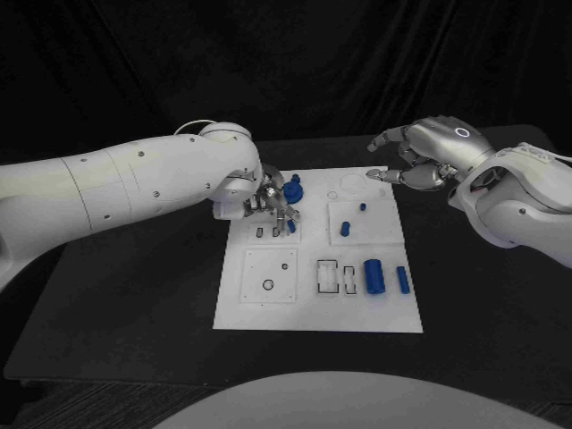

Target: Assemble the parts on the task board

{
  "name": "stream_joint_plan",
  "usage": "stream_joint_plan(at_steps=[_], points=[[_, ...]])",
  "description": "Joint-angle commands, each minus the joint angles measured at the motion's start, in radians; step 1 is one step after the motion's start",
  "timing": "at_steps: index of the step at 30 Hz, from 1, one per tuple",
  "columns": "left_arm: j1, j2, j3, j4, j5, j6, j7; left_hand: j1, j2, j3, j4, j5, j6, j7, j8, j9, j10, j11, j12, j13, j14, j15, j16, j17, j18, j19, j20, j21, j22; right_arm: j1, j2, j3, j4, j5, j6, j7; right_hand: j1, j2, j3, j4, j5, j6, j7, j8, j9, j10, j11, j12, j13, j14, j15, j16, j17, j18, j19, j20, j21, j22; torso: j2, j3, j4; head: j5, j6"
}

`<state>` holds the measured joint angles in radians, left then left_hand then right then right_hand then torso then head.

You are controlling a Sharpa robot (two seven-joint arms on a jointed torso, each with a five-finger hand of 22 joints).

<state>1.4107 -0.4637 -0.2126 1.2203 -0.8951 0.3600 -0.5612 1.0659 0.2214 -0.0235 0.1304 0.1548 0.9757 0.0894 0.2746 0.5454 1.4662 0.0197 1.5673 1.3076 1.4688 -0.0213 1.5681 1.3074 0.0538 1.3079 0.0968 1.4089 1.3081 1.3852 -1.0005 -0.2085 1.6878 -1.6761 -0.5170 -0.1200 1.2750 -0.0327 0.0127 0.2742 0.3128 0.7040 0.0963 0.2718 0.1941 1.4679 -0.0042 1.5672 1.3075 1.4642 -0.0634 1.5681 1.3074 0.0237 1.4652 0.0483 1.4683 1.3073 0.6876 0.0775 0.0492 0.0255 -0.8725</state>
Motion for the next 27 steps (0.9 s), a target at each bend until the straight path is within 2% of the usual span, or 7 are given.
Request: stream_joint_plan(at_steps=[1, 11, 27], points=[[-0.003, 0.004, 0.001, -0.004, 0.008, 0.02, 0.016, 0.011, -0.003, 0.009, -0.002, 0.002, 0.011, -0.004, -0.006, 0.002, 0.105, 0.004, 0.004, 0.263, 0.102, 0.004, 0.003, 0.263, 0.02, -0.009, -0.001, -0.005, 0.021, -0.003, 0.002, 0.001, -0.002, -0.007, 0.0, -0.013, 0.008, -0.002, -0.003, -0.003, 0.005, 0.009, -0.001, 0.0, -0.002, 0.103, 0.004, 0.004, 0.263, 0.107, 0.0, 0.003, 0.263, 0.005, 0.053, -0.002, -0.007, 0.226, 0.0, 0.0006, -0.0008, 0.002, 0.0], [-0.006, 0.008, 0.001, -0.006, 0.008, 0.023, 0.02, 0.008, -0.014, 0.014, -0.009, -0.007, 0.021, -0.005, -0.01, 0.004, 0.105, 0.002, 0.004, 0.263, 0.102, 0.002, 0.003, 0.263, 0.02, -0.005, -0.002, -0.005, 0.024, -0.005, 0.003, 0.001, -0.005, -0.007, 0.0, -0.014, 0.008, -0.001, -0.004, -0.003, 0.005, 0.011, 0.0, 0.001, -0.002, 0.103, 0.004, 0.004, 0.263, 0.107, 0.0, 0.003, 0.263, 0.005, 0.053, -0.002, -0.008, 0.226, 0.0, 0.0003, 0.0019, -0.004, 0.0], [-0.008, 0.013, 0.001, -0.006, 0.008, 0.026, 0.021, -0.007, -0.021, 0.019, -0.005, -0.024, 0.042, -0.011, -0.012, 0.011, 0.105, -0.002, 0.004, 0.263, 0.102, -0.002, 0.003, 0.263, 0.018, 0.005, -0.005, -0.003, 0.032, -0.008, 0.007, 0.001, -0.012, -0.007, 0.003, -0.016, 0.007, -0.001, -0.005, -0.002, 0.005, 0.015, 0.0, 0.003, -0.002, 0.103, 0.005, 0.004, 0.263, 0.107, 0.001, 0.003, 0.263, 0.005, 0.052, -0.002, -0.01, 0.225, -0.002, 0.0, 0.0019, -0.004, 0.0]])
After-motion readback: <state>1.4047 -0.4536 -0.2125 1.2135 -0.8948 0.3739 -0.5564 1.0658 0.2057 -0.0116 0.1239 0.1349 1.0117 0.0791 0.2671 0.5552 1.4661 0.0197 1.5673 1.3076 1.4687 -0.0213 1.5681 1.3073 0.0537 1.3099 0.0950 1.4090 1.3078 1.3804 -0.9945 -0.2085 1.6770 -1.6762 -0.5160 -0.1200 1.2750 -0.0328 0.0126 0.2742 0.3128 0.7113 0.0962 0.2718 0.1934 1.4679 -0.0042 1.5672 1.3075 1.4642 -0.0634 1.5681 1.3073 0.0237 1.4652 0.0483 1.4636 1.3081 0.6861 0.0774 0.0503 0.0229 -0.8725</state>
